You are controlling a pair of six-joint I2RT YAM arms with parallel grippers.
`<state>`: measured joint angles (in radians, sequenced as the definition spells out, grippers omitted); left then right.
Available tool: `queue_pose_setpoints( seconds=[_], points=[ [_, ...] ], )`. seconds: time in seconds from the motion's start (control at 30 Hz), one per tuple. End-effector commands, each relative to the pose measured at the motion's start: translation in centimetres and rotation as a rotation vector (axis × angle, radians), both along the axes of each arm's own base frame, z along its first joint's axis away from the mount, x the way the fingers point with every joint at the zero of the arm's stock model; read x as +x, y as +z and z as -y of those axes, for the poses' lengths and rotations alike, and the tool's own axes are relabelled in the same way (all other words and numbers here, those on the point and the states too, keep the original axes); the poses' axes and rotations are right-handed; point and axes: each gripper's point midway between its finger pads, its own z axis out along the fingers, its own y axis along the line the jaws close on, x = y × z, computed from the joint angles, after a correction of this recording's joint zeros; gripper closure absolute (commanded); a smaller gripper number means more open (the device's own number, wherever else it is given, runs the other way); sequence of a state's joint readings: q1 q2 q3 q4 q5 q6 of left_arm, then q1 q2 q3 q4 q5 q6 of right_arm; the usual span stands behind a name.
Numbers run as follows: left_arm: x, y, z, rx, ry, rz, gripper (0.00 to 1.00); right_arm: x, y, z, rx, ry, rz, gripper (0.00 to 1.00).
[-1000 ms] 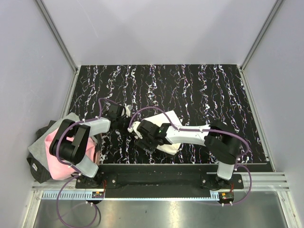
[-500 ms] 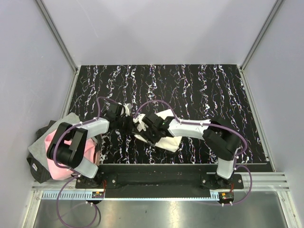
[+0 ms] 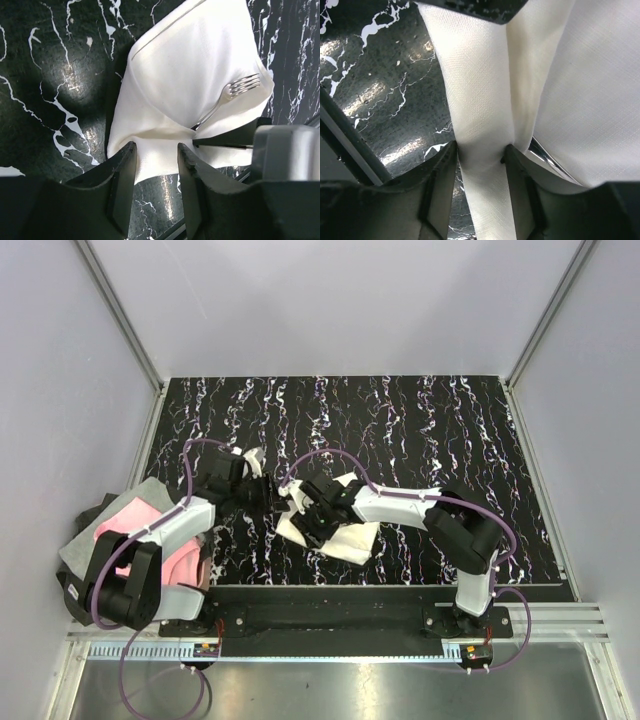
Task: Fold the napkin, place the utensils inside, and roll it up
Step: Roll the napkin with the utensil
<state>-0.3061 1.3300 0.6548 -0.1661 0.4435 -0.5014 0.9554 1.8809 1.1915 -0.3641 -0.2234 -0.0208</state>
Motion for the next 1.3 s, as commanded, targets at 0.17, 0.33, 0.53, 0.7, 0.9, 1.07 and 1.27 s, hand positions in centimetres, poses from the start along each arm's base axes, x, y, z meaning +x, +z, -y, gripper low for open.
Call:
queue_pose_setpoints(
  seconds=[0.17, 0.33, 0.53, 0.7, 0.9, 1.07, 1.27],
  points=[
    [-0.3, -1.2, -0.2, 0.003, 0.004, -0.005, 0.58, -1.3, 3.7, 0.2, -0.011, 0.013, -0.065, 0.31],
    [-0.4, -1.4, -0.4, 0.008, 0.015, 0.001, 0.52, 0.1, 6.9, 0.3, 0.041, -0.01, -0.037, 0.25],
    [-0.1, -1.6, -0.4, 0.008, 0.02, 0.01, 0.45, 3.1, 8.1, 1.7, 0.092, -0.069, -0.031, 0.2],
    [0.7, -1.4, -0.3, 0.008, 0.026, 0.033, 0.45, 5.5, 7.0, 2.1, 0.141, -0.117, -0.059, 0.19],
    [1.9, -1.2, -0.1, 0.007, 0.026, 0.072, 0.42, 6.2, 5.3, 1.6, 0.175, -0.12, -0.096, 0.18],
    [2.7, -1.9, 0.2, 0.003, 0.026, 0.071, 0.41, 5.5, 4.1, 1.3, 0.182, -0.137, -0.163, 0.18],
    [3.3, -2.7, 0.6, -0.015, 0.031, 0.071, 0.42, 4.2, 3.4, 1.7, 0.186, -0.164, -0.224, 0.18]
  ],
)
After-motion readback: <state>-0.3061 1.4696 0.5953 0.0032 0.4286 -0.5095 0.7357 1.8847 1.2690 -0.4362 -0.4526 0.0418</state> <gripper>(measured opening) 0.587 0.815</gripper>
